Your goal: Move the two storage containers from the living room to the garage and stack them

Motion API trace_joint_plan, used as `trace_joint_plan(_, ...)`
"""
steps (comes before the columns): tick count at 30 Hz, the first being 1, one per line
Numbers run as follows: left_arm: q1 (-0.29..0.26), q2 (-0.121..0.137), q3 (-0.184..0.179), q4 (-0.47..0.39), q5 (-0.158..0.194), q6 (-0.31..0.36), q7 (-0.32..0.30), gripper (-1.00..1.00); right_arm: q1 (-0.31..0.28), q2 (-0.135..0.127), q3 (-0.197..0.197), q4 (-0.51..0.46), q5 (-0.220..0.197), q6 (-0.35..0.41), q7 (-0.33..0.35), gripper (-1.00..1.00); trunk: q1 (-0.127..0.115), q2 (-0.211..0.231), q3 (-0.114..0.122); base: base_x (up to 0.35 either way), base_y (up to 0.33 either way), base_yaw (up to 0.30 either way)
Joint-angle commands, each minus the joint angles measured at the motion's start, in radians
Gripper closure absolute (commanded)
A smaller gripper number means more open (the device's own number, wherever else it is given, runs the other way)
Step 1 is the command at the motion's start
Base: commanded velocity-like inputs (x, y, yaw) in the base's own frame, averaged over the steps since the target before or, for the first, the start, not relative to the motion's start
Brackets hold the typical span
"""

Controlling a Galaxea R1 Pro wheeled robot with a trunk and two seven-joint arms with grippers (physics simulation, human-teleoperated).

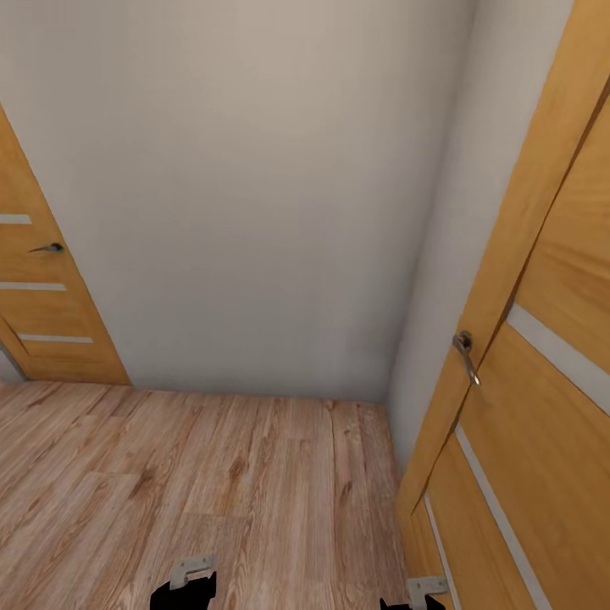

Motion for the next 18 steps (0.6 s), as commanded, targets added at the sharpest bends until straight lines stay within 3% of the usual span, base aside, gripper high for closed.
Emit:
trace_joint_plan(1, -0.002, -0.001, -0.009, 0.004, 0.007, -0.007, 0.002, -1.0, -0.001, 0.0, 0.006, 0.001, 0.001, -0.002, -0.006, -1.0, 0.001, -0.002, -0.002, 0.01, 0.0, 0.0)
trace_joint_plan(9, -0.002, -0.001, -0.009, 0.005, 0.007, -0.007, 0.002, -1.0, -0.001, 0.0, 0.006, 0.001, 0.001, -0.002, -0.006, -1.0, 0.001, -0.002, -0.002, 0.039, 0.0, 0.0)
trace_joint_plan(18, -0.002, -0.001, -0.009, 0.004, 0.007, -0.007, 0.002, -1.0, -0.001, 0.0, 0.006, 0.001, 0.001, -0.002, -0.006, -1.0, 0.001, -0.002, -0.002, 0.298, 0.0, 0.0)
